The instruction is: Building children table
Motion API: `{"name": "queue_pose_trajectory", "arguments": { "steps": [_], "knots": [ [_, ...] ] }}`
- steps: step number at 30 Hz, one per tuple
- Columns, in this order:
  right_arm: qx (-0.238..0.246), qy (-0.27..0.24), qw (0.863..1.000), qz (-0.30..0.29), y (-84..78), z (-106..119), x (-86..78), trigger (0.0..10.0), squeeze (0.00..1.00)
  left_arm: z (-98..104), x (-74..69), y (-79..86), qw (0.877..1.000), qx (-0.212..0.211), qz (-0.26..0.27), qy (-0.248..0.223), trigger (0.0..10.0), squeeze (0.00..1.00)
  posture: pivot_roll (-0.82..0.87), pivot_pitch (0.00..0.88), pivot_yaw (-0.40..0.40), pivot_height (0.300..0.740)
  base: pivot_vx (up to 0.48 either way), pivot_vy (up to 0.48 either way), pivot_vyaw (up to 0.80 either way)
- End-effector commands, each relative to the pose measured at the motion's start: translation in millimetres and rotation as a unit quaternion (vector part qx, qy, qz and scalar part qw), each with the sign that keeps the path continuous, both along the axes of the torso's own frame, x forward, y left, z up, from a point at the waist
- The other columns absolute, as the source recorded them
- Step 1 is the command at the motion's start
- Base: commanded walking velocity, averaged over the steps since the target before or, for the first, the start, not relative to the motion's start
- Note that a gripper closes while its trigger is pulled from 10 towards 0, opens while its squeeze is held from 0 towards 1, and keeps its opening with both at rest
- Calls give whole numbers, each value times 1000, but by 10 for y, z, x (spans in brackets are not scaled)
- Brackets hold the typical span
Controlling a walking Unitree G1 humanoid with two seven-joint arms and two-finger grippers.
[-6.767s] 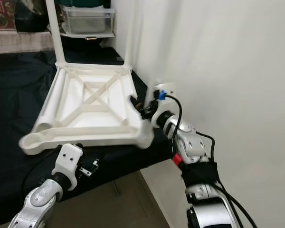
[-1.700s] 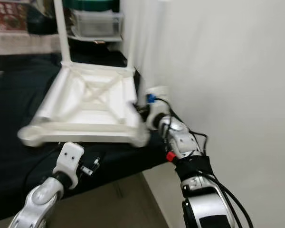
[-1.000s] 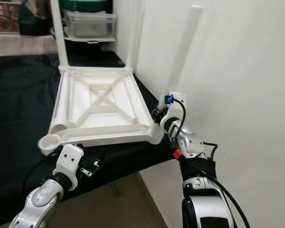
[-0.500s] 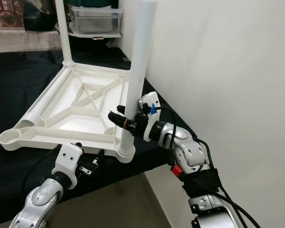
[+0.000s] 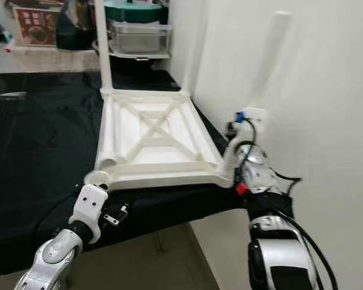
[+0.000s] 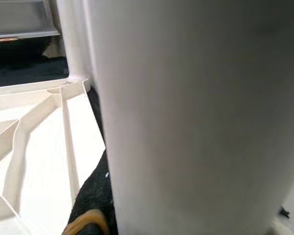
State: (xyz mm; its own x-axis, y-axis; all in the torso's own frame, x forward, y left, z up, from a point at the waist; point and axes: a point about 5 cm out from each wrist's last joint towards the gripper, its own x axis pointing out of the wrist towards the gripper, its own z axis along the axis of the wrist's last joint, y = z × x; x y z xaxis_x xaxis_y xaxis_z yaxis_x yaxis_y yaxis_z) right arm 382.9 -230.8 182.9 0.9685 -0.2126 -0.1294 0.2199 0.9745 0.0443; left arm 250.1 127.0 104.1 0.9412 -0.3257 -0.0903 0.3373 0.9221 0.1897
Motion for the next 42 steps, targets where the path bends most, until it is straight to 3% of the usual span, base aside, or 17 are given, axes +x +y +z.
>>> {"name": "queue_pose_trajectory", "arguments": {
  "steps": [1,3,4,6,7,9,16,23,24,25,31,34,35,36,39,40,42],
  "knots": [
    [20,62,996,65,212,-278,-30,10000,0,3,-2,-27,1000,6,-9,-1,10000,0,52,0,-142,740,0,0,0],
    [32,33,996,79,288,-219,5,10000,0,6,2,-33,1000,6,-10,-1,10000,0,53,0,-142,740,0,0,0],
    [42,13,994,97,347,-172,29,10000,1000,9,6,-35,1000,5,-10,-1,10000,0,53,0,-142,740,0,0,0],
    [59,4,988,142,470,-113,57,10000,863,15,14,-26,1000,6,-10,-2,10000,0,53,0,-141,740,0,0,0],
    [62,-4,984,168,529,-76,61,10000,192,15,14,-21,1000,6,-10,-3,10000,0,52,0,-143,740,0,0,0],
    [70,-16,978,195,584,-30,58,10000,0,14,14,-18,1000,6,-10,-2,10000,0,52,0,-143,740,0,0,0],
    [81,-96,851,509,1041,278,-409,10000,0,2,2,-38,1000,5,-12,-2,10000,0,48,0,-145,740,0,0,0],
    [32,-64,811,580,1109,79,-567,10000,0,5,9,-45,1000,5,-13,-3,10000,0,52,0,-146,740,0,0,0],
    [28,-59,813,579,1107,39,-555,7529,0,5,8,-41,1000,6,-13,-3,10000,0,53,0,-146,740,0,0,0],
    [19,-50,826,561,1089,-11,-505,0,0,4,6,-37,1000,6,-13,-3,10000,0,53,0,-146,740,0,0,0],
    [-31,35,909,414,878,-244,-240,0,0,1,2,-31,1000,7,-13,-2,10000,0,53,0,-145,740,0,0,0],
    [-16,103,990,97,245,-421,-84,0,0,5,-2,-35,1000,6,-13,-3,10000,0,56,0,-147,740,0,0,0],
    [29,118,992,20,340,-554,-92,10000,0,5,11,-48,1000,7,-14,-2,10000,0,52,0,-145,740,0,0,0],
    [45,90,994,36,403,-476,-61,10000,341,4,9,-42,1000,7,-14,-2,10000,0,52,0,-147,740,0,0,0],
    [52,70,995,49,440,-413,-43,10000,341,5,8,-39,1000,7,-13,-2,10000,0,52,0,-148,740,0,0,0],
    [61,52,995,65,474,-352,-30,10000,1000,5,8,-36,1000,7,-13,-2,10000,0,52,0,-148,740,0,0,0],
    [80,21,990,116,569,-239,-13,10000,1000,4,6,-38,1000,6,-12,-2,10000,0,50,0,-150,740,0,0,0]
  ]
}}
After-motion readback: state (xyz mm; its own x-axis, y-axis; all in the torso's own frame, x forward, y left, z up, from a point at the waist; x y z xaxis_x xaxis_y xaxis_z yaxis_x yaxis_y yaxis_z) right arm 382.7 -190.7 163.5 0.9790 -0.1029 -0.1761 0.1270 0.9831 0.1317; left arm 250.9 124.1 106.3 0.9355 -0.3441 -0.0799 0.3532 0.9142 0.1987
